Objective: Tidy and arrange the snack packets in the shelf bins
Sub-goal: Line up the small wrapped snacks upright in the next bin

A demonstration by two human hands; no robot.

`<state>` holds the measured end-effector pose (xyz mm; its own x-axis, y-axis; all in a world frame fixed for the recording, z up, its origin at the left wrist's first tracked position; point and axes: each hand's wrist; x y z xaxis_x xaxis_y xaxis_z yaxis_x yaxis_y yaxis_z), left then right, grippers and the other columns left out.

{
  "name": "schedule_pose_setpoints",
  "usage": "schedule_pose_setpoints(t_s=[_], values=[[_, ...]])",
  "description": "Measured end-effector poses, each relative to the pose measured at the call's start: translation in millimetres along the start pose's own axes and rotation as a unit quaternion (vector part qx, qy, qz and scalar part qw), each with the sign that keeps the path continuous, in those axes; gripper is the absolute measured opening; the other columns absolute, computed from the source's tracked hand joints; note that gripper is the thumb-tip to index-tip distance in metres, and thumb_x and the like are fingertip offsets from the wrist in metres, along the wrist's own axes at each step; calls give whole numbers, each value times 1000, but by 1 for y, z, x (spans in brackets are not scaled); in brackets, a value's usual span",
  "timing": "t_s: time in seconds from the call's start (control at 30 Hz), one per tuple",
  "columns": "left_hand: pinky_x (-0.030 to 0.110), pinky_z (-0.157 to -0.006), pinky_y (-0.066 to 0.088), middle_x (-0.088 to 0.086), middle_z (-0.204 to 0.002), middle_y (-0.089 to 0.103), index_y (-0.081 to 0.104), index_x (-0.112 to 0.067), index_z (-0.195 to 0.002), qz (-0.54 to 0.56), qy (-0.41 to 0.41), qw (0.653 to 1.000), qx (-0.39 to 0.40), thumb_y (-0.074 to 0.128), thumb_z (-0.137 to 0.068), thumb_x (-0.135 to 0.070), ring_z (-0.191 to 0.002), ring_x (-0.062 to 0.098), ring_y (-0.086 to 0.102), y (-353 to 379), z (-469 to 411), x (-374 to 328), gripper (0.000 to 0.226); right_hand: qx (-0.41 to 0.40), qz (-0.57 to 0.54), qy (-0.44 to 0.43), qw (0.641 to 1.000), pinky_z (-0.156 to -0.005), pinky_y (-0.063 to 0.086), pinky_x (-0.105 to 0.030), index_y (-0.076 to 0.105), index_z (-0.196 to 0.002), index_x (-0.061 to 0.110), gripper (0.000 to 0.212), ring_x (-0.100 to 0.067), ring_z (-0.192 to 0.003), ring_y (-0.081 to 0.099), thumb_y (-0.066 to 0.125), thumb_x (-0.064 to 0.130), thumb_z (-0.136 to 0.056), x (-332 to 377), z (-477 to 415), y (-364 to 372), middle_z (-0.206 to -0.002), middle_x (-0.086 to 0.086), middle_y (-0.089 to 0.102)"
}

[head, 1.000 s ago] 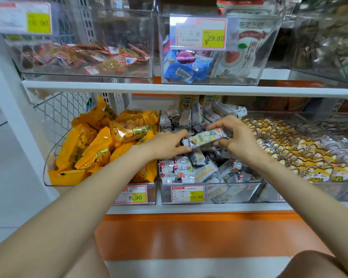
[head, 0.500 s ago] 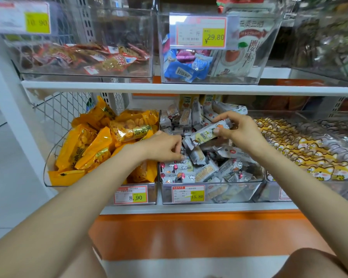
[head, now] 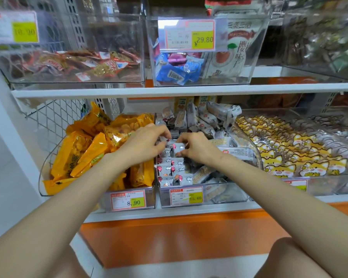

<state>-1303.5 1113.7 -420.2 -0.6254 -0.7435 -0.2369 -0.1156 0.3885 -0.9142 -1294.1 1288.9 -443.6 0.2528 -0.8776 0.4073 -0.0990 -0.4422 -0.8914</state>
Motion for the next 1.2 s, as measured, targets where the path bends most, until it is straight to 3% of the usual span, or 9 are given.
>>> schedule_pose_setpoints(t_s=[0.27, 0.4, 0.5, 0.6, 0.7, 0.77, 0.9, 1.1, 1.2], values=[[31, -89, 36, -1, -117, 60, 58, -18, -113, -29, -33, 999, -13, 52, -92, -21, -116, 18, 48, 5, -8, 3, 22, 48, 25, 5, 999, -75, 37, -11, 70, -106, 1, 21, -20, -101, 63, 64, 4, -87, -4, -11, 8, -109, -13, 69], [30, -94, 28, -3, -109, 58, 58, -22, -118, -67, 16, 995, 67, 49, -94, -23, -116, 16, 44, 12, -13, 2, 25, 65, 30, -4, 997, -78, 36, -12, 69, -109, 0, 24, -22, -105, 62, 60, -2, -87, -5, -13, 8, -111, -15, 68], [31, -98, 17, -6, -120, 59, 57, -26, -122, -120, 42, 982, 142, 44, -96, -22, -117, 14, 40, 18, -18, 2, 29, 79, 37, -17, 996, -78, 37, -13, 68, -112, 2, 28, -23, -103, 62, 58, -5, -87, -7, -9, 6, -111, -15, 68], [34, -103, 13, -11, -128, 55, 54, -29, -128, -131, 43, 972, 191, 41, -97, -19, -118, 13, 38, 18, -22, 1, 36, -10, -9, -20, 1000, -92, 42, -19, 68, -113, 5, 29, -21, -104, 62, 59, -4, -86, -10, -2, -14, -114, -12, 67], [37, -104, 13, -10, -128, 54, 53, -30, -129, -151, 39, 965, 211, 42, -96, -18, -119, 13, 37, 18, -25, -1, 37, -94, 4, 8, 996, -94, 48, -33, 71, -102, 11, 18, -20, -97, 63, 63, 7, -87, -19, 2, -34, -104, -7, 70], [36, -104, 13, -6, -117, 58, 55, -26, -124, -155, 30, 964, 215, 43, -96, -17, -117, 15, 40, 19, -26, -2, 32, -59, 84, 26, 994, -90, 48, -34, 71, -95, 18, 14, -19, -93, 62, 65, 28, -88, -21, 7, -34, -96, -3, 71], [33, -101, 16, -4, -93, 57, 50, -23, -99, -124, 12, 966, 226, 42, -97, -25, -96, 16, 44, 20, -34, -3, 8, 2, 273, 26, 962, -99, 33, -36, 69, -95, 18, 46, -24, -99, 58, 55, 60, -84, -17, 12, -10, -97, -5, 67], [34, -102, 20, -17, -71, 49, 49, -21, -89, -119, 13, 960, 252, 45, -95, -17, -82, 11, 47, 25, -46, -6, 8, 7, 355, 18, 935, -103, 27, -40, 67, -98, 14, 52, -24, -105, 55, 46, 60, -86, -13, 8, 8, -107, -7, 63], [34, -101, 22, -13, -73, 49, 46, -21, -89, -133, 18, 957, 255, 44, -95, -16, -83, 13, 47, 26, -49, -4, 9, 9, 342, 39, 939, -103, 27, -40, 61, -82, 16, 48, -23, -98, 57, 47, 62, -85, -10, 7, 9, -98, -5, 64]])
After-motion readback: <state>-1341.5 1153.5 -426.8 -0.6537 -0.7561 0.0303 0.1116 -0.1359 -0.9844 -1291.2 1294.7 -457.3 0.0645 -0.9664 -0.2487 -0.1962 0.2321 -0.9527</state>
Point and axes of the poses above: each hand's wrist, its own z-axis away from the middle knuckle, its own y-axis out of the palm, x = y × z
